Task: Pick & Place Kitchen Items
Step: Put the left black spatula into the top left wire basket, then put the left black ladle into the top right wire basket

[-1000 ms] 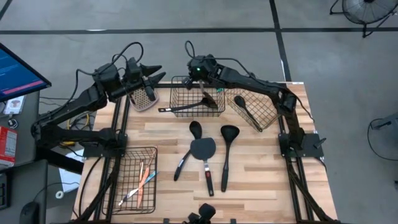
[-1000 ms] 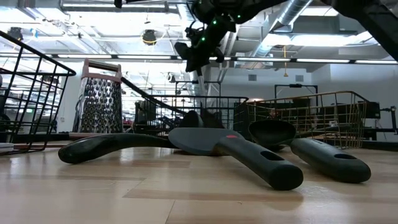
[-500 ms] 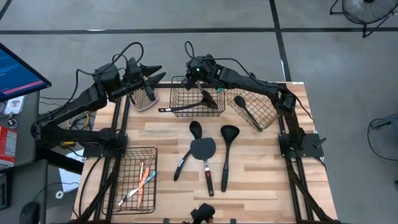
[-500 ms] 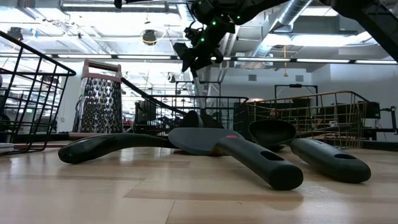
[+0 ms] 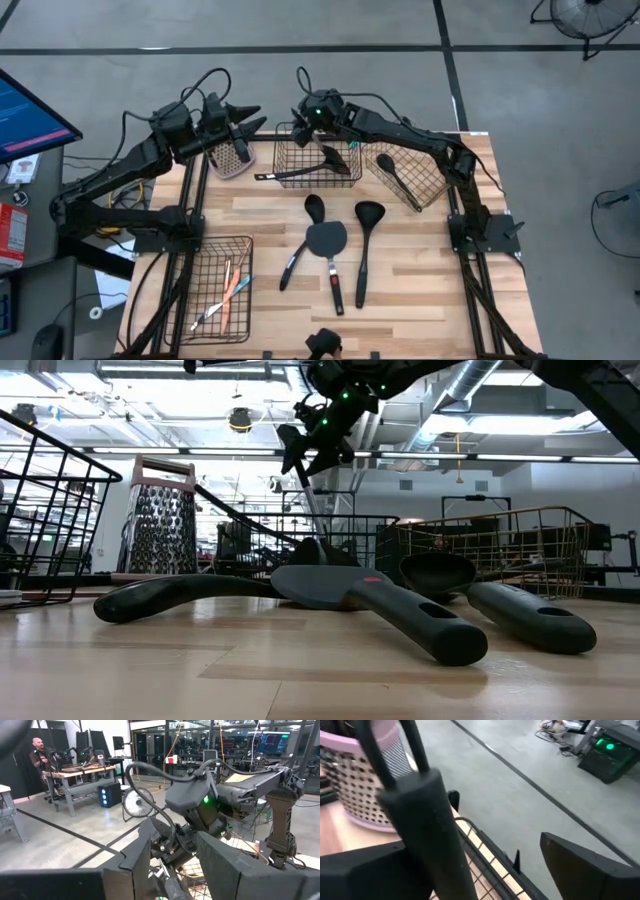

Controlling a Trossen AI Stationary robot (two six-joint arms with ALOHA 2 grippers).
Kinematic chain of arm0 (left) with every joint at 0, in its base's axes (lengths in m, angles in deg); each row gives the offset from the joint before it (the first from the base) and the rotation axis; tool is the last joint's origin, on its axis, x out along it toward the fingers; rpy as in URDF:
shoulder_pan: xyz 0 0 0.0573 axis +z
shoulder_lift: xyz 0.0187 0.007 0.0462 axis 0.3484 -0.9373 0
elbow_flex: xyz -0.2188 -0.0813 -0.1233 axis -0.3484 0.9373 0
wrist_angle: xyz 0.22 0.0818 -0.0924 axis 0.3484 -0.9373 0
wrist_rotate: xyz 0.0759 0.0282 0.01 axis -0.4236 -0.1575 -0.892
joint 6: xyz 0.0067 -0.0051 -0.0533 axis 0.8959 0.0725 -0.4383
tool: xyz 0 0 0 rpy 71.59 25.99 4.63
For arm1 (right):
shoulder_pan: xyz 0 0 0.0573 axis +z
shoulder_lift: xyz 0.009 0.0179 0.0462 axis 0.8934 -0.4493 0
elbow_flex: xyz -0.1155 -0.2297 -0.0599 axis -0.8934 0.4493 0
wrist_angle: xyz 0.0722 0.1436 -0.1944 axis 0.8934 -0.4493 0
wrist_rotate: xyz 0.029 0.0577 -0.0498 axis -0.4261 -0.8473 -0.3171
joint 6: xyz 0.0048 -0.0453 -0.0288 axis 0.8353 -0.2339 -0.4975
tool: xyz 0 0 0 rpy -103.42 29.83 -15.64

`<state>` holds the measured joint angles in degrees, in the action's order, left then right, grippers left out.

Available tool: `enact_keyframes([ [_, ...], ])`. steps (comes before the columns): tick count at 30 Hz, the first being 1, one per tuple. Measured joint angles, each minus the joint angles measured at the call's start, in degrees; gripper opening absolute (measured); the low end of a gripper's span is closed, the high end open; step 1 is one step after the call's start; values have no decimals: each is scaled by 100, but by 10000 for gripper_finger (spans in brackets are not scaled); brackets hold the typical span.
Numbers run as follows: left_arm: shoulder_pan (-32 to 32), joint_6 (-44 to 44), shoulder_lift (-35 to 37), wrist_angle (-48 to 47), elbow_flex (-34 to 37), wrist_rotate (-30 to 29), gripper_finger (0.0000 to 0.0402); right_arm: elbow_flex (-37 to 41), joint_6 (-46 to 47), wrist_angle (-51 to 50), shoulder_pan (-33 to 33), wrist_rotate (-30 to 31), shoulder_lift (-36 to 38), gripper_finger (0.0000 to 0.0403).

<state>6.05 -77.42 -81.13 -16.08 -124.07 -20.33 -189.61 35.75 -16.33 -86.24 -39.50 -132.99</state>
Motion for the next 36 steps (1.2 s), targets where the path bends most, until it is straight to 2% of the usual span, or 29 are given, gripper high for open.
enact_keyframes([
  [10, 0, 0, 0, -5, 0, 0, 143, -381, 20, -260, 0, -514, 9, 353],
  [13, 0, 0, 0, -7, 0, 0, 143, -451, 50, -470, 0, -660, 9, 354],
  [18, 0, 0, 0, -12, 0, 0, 143, -453, 64, -505, 4, -1264, 9, 353],
  [25, 0, 0, 0, -134, 0, 0, 143, -643, 155, -776, 46, -1455, 163, 352],
  [30, 0, -40, 0, -490, 0, 69, 143, -1086, 177, -1948, 105, -1452, 788, 351],
  [36, -118, -158, -145, -1114, 2, 559, 146, -1134, 603, -3774, 238, -1441, 1597, 351],
])
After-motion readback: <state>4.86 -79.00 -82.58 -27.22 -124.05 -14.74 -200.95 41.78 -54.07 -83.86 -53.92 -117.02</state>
